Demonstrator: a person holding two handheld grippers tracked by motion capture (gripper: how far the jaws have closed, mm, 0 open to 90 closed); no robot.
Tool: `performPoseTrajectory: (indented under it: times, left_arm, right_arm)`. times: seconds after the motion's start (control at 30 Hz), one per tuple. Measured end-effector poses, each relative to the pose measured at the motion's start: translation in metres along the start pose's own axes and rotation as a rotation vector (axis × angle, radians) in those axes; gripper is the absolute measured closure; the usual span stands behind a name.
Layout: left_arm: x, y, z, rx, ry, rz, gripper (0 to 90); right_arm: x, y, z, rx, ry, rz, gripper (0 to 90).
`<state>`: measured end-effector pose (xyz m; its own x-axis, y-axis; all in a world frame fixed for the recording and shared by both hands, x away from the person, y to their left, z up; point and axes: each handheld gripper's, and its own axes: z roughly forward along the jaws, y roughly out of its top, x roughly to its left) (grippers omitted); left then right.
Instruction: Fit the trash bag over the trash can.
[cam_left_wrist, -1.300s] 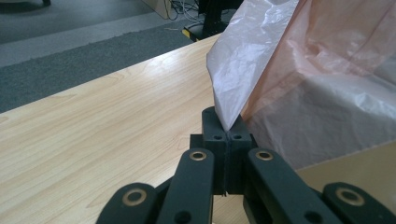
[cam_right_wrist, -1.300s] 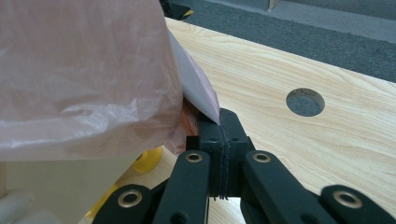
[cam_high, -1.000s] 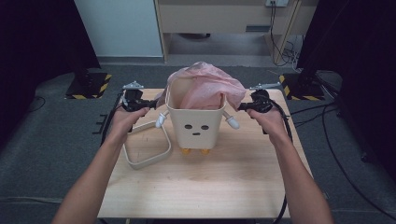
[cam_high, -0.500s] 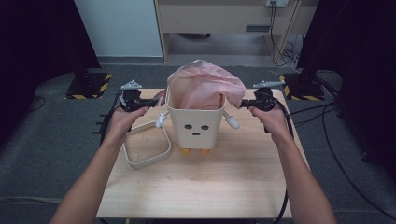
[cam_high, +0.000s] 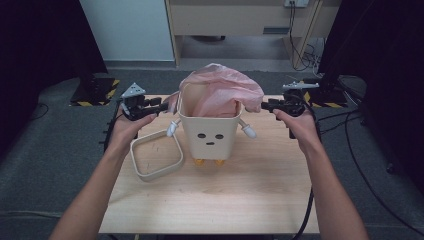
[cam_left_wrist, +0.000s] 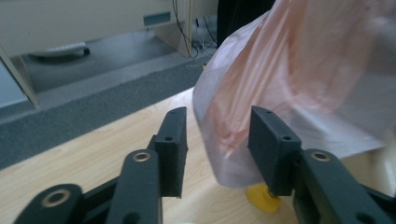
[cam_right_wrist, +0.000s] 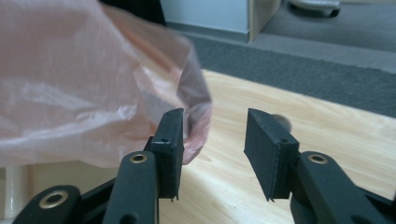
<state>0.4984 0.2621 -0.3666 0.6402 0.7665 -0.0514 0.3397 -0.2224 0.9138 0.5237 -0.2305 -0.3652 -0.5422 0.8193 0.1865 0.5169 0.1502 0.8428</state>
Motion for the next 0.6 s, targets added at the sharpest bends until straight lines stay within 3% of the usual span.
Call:
performPoseTrajectory:
  times: [0.2,0.43,0.6]
  left_arm:
    - [-0.006,0.005,-0.017,-0.047,-0.008,0.016,50.9]
    - [-0.015,0.012,-0.036,-0.085,-0.023,0.033,51.0]
    - [-0.028,0.017,-0.044,-0.114,-0.069,0.06,47.3]
  right_arm:
    - [0.0,0.011,-0.02,-0.047,-0.003,-0.006,56.7]
    - [0.011,0.022,-0.042,-0.093,0.02,-0.03,58.5]
    - [0.019,0.027,-0.048,-0.111,0.033,-0.044,57.8]
